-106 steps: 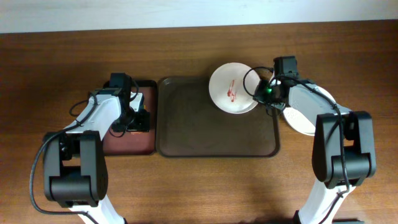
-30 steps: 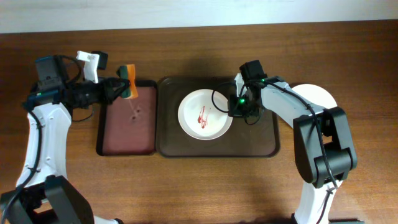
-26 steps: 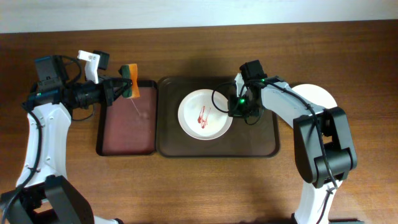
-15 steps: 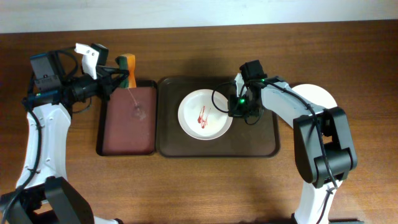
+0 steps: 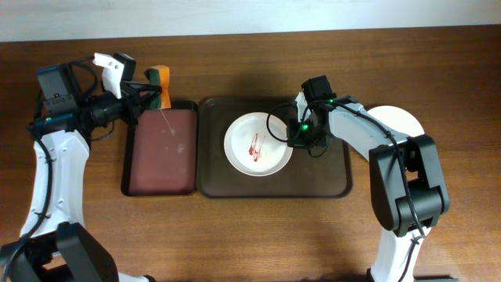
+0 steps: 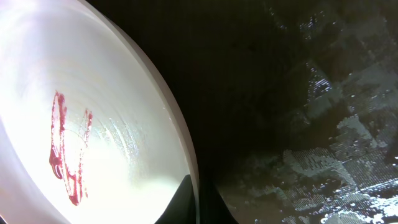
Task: Clean dirty plates on tray and stack at the side
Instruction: 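Lift the sponge with the left gripper and bring it toward the plate, then scrub the last plate with the sponge while the right gripper holds it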
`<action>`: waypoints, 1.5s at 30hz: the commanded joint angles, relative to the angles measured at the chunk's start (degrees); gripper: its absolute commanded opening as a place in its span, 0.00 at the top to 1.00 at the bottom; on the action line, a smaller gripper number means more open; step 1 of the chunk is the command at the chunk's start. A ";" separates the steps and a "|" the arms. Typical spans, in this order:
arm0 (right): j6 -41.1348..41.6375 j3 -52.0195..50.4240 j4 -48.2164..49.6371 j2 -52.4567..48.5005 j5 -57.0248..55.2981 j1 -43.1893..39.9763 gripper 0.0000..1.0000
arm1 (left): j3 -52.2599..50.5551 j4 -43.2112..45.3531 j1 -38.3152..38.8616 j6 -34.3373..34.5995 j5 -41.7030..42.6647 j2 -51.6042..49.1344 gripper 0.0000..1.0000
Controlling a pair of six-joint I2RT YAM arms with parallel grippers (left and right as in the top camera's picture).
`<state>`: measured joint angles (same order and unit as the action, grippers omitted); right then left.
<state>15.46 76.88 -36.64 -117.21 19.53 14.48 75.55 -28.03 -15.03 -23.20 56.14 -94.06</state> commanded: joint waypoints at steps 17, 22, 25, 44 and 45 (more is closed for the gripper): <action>-0.02 -0.35 -0.68 -1.25 -1.81 0.46 0.96 | -1.49 -15.76 7.61 12.68 -38.32 -3.08 1.00; -0.02 -0.35 -0.87 -1.25 -1.79 0.46 0.96 | -1.53 -20.17 13.09 24.15 -49.48 -8.96 1.00; -0.04 -0.35 -1.11 -1.25 -1.79 0.46 0.96 | -1.53 -21.38 13.84 25.62 -49.96 -10.03 1.00; 0.63 -0.33 -3.08 -1.25 -2.25 5.38 0.96 | -1.46 0.31 37.55 46.66 -19.17 -19.63 1.00; 0.66 -0.33 -3.08 -1.25 -2.25 5.38 0.96 | -1.46 1.68 37.81 46.01 -16.31 -21.03 1.00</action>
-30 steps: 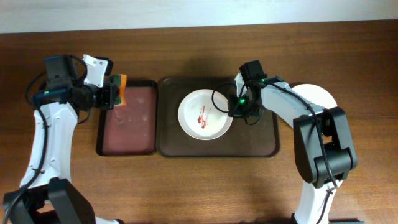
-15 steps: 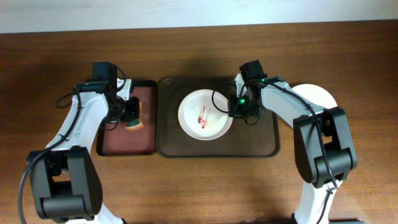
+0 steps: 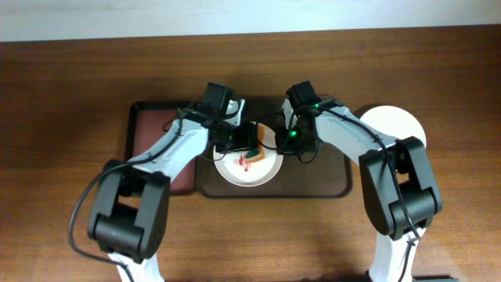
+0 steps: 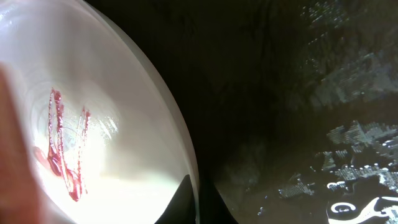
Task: Clean dirty plates on tray and stack at the side
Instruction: 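Scrub the last plate with the sponge while the right gripper holds it, then carry the last plate right with the right gripper and stack it on the pile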
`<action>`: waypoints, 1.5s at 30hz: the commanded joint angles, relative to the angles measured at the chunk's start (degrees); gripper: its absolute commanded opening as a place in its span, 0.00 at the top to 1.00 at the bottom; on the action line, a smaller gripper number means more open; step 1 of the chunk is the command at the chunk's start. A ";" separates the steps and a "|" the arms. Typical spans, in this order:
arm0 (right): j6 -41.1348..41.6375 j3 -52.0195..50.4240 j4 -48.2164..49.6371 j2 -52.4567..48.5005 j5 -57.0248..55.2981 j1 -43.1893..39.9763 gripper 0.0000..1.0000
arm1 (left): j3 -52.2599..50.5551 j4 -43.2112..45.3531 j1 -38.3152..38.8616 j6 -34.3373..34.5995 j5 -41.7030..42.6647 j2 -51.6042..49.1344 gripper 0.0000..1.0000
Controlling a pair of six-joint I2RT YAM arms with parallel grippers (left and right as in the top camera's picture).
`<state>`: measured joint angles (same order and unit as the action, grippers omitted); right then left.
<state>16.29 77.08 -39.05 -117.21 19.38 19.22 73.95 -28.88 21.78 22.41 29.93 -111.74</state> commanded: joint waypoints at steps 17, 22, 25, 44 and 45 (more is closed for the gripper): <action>-0.20 -0.52 -0.83 -1.25 -2.10 0.63 0.96 | 2.27 -7.80 -2.27 -13.16 -17.51 11.65 1.00; -0.20 -0.52 -0.85 -1.25 -2.10 0.63 0.96 | 2.21 -13.55 -7.50 -16.81 -30.97 16.72 1.00; -0.20 -0.52 -0.85 -1.25 -2.10 0.63 0.96 | 1.44 -17.38 -13.03 -24.33 -35.34 14.95 1.00; -0.22 -0.52 -0.85 -1.25 -2.08 0.63 0.96 | -0.74 -9.92 -14.23 -24.59 -33.18 -2.58 0.88; -0.22 -0.52 -0.92 -1.25 -2.10 0.63 0.96 | -0.13 -9.53 -14.23 -24.57 -33.18 -2.49 1.00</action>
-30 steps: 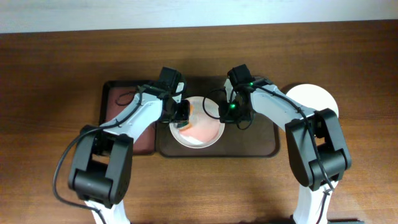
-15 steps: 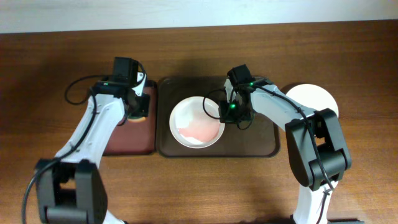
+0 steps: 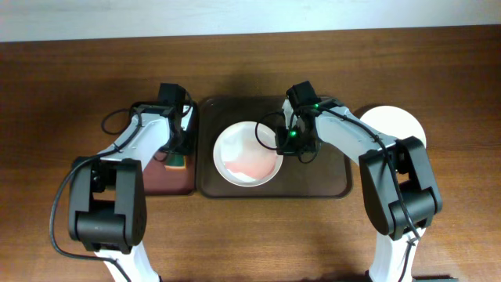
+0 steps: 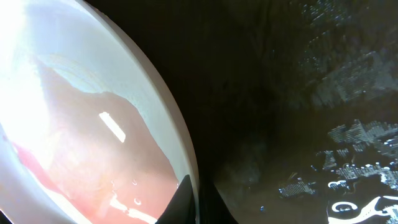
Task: Clean dirty plates on tray and stack at the side
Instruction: 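Carry the last plate right with the right gripper and stack it on the pile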
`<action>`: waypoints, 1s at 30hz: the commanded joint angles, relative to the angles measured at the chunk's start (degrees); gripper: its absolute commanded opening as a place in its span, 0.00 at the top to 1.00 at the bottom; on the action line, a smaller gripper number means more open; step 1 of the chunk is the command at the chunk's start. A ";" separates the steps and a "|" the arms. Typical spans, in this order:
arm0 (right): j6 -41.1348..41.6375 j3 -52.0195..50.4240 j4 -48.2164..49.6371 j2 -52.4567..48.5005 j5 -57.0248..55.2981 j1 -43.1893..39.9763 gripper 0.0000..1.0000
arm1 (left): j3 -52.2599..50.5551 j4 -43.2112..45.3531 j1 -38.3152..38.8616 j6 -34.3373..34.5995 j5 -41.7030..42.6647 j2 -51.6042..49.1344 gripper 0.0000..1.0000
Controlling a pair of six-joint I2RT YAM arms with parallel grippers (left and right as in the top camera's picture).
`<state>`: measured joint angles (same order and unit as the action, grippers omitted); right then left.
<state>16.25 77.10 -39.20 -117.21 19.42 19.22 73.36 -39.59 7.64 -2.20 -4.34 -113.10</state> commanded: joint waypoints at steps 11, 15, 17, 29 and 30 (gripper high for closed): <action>-0.17 -0.55 -0.70 -1.25 -2.12 0.63 0.96 | 1.11 -9.60 -1.38 0.02 4.59 0.61 0.50; -0.17 -0.55 -0.72 -1.25 -2.12 0.63 0.96 | 0.50 -11.54 -1.38 0.02 4.57 0.61 0.61; -0.15 -0.57 -0.74 -1.25 -2.12 0.63 0.96 | 0.66 -11.54 -1.42 0.02 4.39 0.63 1.00; -1.07 4.81 -7.65 3.45 -12.44 0.63 0.96 | 5.79 -18.36 -1.38 0.04 4.96 0.61 0.32; -1.29 5.66 -8.68 4.66 -14.29 0.63 0.96 | 5.27 -18.12 -1.38 0.04 6.01 0.61 0.31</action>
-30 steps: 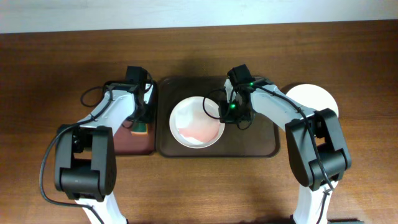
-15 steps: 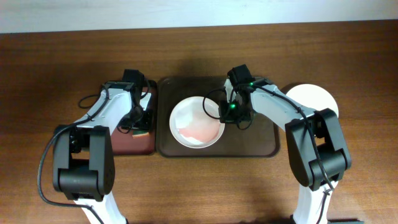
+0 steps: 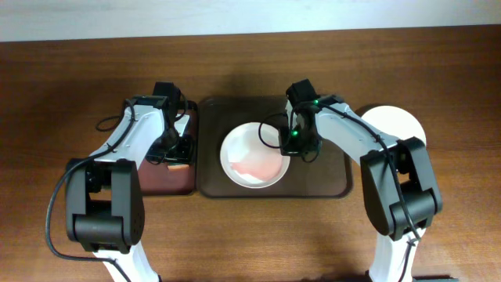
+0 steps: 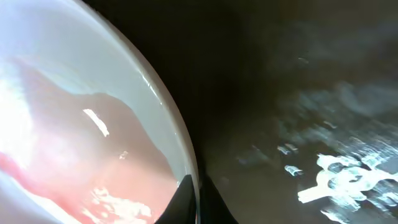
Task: Clean dirty plates on tray and stack at the side
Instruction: 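Carry the last plate right with the right gripper and stack it on the pile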
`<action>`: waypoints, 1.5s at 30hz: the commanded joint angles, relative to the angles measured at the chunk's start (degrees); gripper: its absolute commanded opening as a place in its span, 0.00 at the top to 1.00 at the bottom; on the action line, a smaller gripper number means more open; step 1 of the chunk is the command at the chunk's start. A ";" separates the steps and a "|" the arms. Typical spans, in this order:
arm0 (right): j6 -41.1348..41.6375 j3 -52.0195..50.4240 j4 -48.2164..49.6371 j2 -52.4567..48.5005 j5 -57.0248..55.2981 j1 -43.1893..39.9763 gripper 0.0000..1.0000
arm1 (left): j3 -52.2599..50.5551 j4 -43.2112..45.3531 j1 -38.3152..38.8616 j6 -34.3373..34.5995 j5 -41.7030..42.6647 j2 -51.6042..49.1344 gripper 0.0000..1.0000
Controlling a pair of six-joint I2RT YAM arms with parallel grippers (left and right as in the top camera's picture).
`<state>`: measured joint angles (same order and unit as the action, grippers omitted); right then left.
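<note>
A white plate (image 3: 252, 154) with a pink wet smear lies on the dark tray (image 3: 329, 176). My right gripper (image 3: 291, 141) is shut on its right rim; in the right wrist view the gripper (image 4: 198, 194) pinches the rim of the plate (image 4: 93, 106), and the view is blurred. My left gripper (image 3: 178, 149) is low over the red-brown tray (image 3: 153, 176), right above an orange sponge (image 3: 178, 165) that it mostly hides. Whether its fingers still hold the sponge does not show.
A clean white plate (image 3: 398, 124) sits on the wooden table to the right of the dark tray, partly under my right arm. The dark tray's floor (image 4: 311, 81) is wet and patterned. The two trays stand side by side.
The smeared plate has shifted a little to the right in my right gripper's hold. My left gripper stays over the red-brown tray, now covering more of the sponge.
My right gripper held the rim of a plate with red streaks while my left gripper held the sponge up at the far left. Then the sponge was on the plate. Later the streaks were a pink smear and the sponge was over the red-brown tray, where it remains.
</note>
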<state>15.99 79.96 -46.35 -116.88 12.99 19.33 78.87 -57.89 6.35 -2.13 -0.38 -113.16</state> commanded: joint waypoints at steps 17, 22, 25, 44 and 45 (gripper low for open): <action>-8.72 3.26 -3.58 19.54 -64.81 13.46 0.96 | -0.81 3.63 -0.13 -0.04 1.31 3.54 0.46; -8.22 3.26 -2.03 19.56 -70.82 14.45 0.96 | -0.83 8.50 -0.13 11.17 -4.83 3.48 0.37; -8.24 3.26 -0.24 19.56 -71.73 14.45 0.96 | -0.83 9.77 -0.13 18.01 -6.01 3.48 0.35; -8.24 3.26 0.70 19.56 -71.71 14.45 0.96 | -4.17 16.33 -0.13 21.00 -5.44 3.23 0.41; -8.24 3.26 0.68 19.56 -71.71 14.45 0.96 | -4.17 16.35 -0.13 21.00 -5.46 3.23 0.41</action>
<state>7.29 82.08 -45.82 -99.15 -56.58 33.50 75.22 -41.71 6.35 18.11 -5.43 -111.07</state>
